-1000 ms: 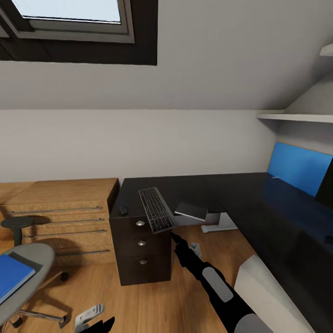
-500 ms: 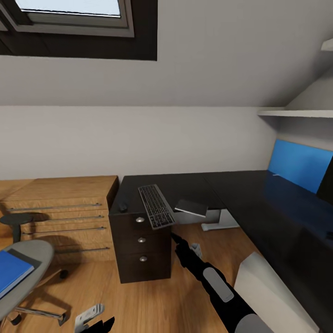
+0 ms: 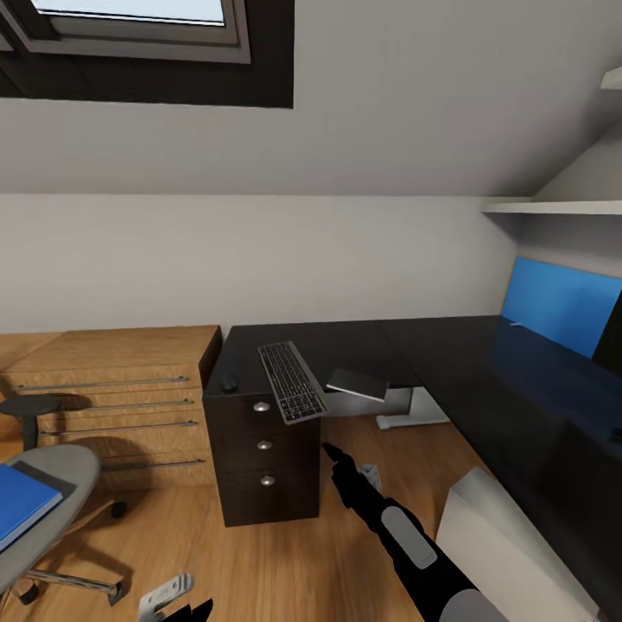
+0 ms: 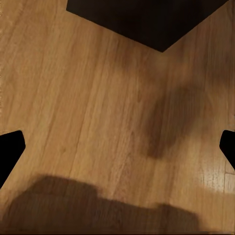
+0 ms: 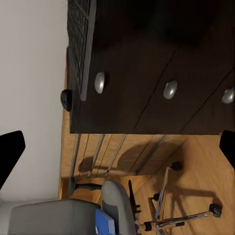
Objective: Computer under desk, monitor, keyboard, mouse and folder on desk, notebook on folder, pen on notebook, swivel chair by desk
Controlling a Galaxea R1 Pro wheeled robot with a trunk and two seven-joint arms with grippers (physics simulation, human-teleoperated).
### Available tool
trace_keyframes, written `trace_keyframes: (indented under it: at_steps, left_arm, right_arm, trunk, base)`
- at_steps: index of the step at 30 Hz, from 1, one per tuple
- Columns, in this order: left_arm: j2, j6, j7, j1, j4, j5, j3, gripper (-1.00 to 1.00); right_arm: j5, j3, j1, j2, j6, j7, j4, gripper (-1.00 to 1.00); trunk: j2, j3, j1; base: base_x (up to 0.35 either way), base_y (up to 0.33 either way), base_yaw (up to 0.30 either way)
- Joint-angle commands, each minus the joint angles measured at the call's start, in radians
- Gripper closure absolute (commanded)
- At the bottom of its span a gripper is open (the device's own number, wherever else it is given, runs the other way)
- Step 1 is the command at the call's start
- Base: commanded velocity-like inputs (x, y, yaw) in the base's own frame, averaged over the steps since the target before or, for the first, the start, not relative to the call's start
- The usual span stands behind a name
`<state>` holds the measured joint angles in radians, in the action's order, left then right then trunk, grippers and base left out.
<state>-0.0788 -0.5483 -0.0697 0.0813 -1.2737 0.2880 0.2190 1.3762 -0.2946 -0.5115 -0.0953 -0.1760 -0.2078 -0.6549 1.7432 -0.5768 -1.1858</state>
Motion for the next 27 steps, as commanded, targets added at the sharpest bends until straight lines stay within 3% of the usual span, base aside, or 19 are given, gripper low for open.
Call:
trace_keyframes:
  at_steps: [1,4,8,27]
  left_arm:
    - [0.0,-0.005,-0.005,0.0,0.014,0.002,0.004,-1.0]
    - [0.0,-0.004,-0.005,0.0,0.024,0.002,0.004,-1.0]
    - [0.001,-0.003,-0.005,0.0,0.029,0.001,0.004,-1.0]
    - [0.014,0.023,-0.007,0.0,0.031,0.002,0.002,-1.0]
  right_arm:
    - [0.006,-0.002,-0.002,0.0,0.009,-0.002,0.01,-1.0]
    - [-0.008,-0.004,-0.016,0.0,0.016,-0.003,0.074,-1.0]
    - [-0.05,-0.005,-0.08,0.001,0.014,-0.009,0.145,-1.0]
    - [-0.062,-0.013,-0.097,-0.003,0.012,-0.07,0.158,-1.0]
  trunk:
    - [0.0,-0.001,0.0]
    - [0.0,-0.001,0.0]
    - [0.0,-0.001,0.0]
    - [0.0,-0.001,0.0]
  base:
    - [0.0,0.0,0.0]
    - [0.0,0.0,0.0]
    - [0.088,0.018,0.0]
    - [0.167,0.038,0.0]
